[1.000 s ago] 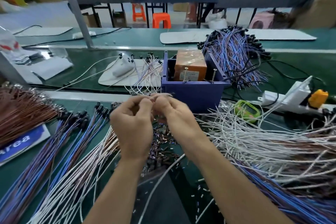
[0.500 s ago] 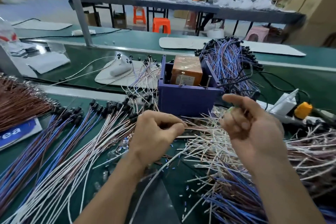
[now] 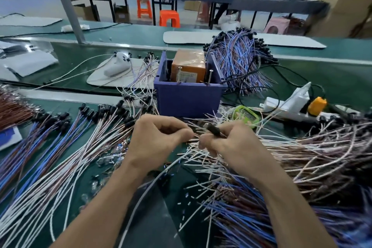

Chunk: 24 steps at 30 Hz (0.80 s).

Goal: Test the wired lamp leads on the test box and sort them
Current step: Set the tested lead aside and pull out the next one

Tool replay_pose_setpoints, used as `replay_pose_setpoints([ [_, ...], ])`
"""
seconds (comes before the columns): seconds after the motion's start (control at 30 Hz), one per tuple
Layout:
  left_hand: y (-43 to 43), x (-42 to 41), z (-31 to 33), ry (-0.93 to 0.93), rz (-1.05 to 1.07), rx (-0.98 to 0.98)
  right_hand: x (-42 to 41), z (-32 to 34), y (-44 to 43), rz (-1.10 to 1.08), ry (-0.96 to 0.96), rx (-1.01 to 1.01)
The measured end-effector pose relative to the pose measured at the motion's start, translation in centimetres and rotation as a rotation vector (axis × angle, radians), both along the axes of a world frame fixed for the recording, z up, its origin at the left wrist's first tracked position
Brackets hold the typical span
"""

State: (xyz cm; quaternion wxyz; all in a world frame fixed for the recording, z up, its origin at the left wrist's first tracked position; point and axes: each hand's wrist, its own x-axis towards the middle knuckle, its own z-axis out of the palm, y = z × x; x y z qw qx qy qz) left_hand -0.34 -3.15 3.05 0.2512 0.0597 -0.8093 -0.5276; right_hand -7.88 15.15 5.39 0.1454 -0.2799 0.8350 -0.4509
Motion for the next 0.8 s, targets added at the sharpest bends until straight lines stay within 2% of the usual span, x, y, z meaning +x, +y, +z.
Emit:
replay_pose_setpoints([
  [0.27, -0.3, -0.5, 0.0, -0.109, -0.086, 0.346, 0.2, -0.1, -0.6, -0.061, -0.054, -0.177],
  [0.5, -2.0, 0.7, 0.6, -0.233, -0.184, 0.299, -0.9, -0.4, 0.7, -0.350, -0.042, -0.415],
  [0.67, -3.8, 0.7, 0.8, -0.242, -0.005, 0.168, -1.6, -0.5, 0.9, -0.553, -0.011, -0.521],
  [0.73, -4.8, 0.9, 0.5, -0.229, 0.147, 0.103, -1.5, -0.4, 1.5, -0.610, 0.029, -0.512],
  [0.8, -5.1, 1.1, 0.3, -0.199, 0.230, 0.066, -1.1, -0.2, 1.7, -0.633, 0.264, -0.319],
])
